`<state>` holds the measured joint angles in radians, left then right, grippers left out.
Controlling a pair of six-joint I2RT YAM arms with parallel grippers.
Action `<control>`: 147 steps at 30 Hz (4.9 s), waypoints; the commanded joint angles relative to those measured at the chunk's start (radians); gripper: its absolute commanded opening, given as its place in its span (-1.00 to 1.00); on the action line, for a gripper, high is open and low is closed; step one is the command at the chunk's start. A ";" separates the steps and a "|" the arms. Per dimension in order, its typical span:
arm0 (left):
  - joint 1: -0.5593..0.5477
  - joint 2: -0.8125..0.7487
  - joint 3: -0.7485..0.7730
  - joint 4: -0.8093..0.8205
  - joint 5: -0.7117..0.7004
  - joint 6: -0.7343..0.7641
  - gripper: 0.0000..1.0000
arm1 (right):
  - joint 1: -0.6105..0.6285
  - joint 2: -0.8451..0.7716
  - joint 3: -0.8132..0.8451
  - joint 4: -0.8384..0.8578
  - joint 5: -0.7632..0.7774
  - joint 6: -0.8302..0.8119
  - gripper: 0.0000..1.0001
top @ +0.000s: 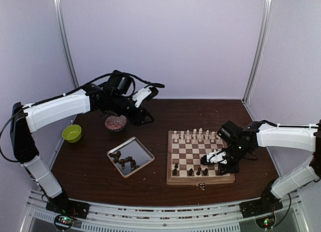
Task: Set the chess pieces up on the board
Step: Place the knight at b8, then pick up the queen from the storage box, then pass from the left arm to the right
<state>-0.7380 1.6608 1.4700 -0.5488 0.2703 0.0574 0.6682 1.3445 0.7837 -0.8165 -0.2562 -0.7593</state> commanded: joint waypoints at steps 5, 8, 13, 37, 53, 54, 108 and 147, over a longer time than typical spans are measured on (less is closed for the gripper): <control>-0.002 0.008 0.006 0.032 0.021 -0.006 -0.09 | 0.005 -0.015 -0.019 -0.006 -0.004 0.010 -0.45; -0.001 0.010 0.006 0.031 0.023 -0.007 -0.09 | 0.006 -0.015 -0.020 0.009 0.008 0.021 -0.43; -0.001 0.013 0.007 0.030 0.015 -0.007 -0.09 | 0.005 -0.035 -0.009 0.005 0.003 0.031 -0.35; 0.001 0.013 0.000 -0.273 -0.312 -0.155 -0.15 | -0.139 -0.064 0.189 0.179 -0.129 0.270 0.13; 0.061 0.094 -0.207 -0.298 -0.221 -0.134 -0.36 | -0.138 -0.038 0.190 0.149 -0.122 0.227 0.06; 0.061 0.095 -0.216 -0.277 -0.184 -0.114 -0.36 | -0.139 -0.040 0.188 0.149 -0.121 0.227 0.06; 0.004 0.250 -0.231 -0.354 -0.351 -0.057 -0.65 | -0.138 -0.027 0.189 0.136 -0.123 0.231 0.03; -0.205 0.009 -0.227 0.452 -0.034 -0.255 -0.61 | -0.101 0.425 0.823 0.013 -0.790 0.699 0.25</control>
<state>-0.9314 1.6394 1.2053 -0.1684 0.2031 -0.1707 0.5449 1.7626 1.5661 -0.8448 -0.9813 -0.1513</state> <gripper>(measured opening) 0.196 0.622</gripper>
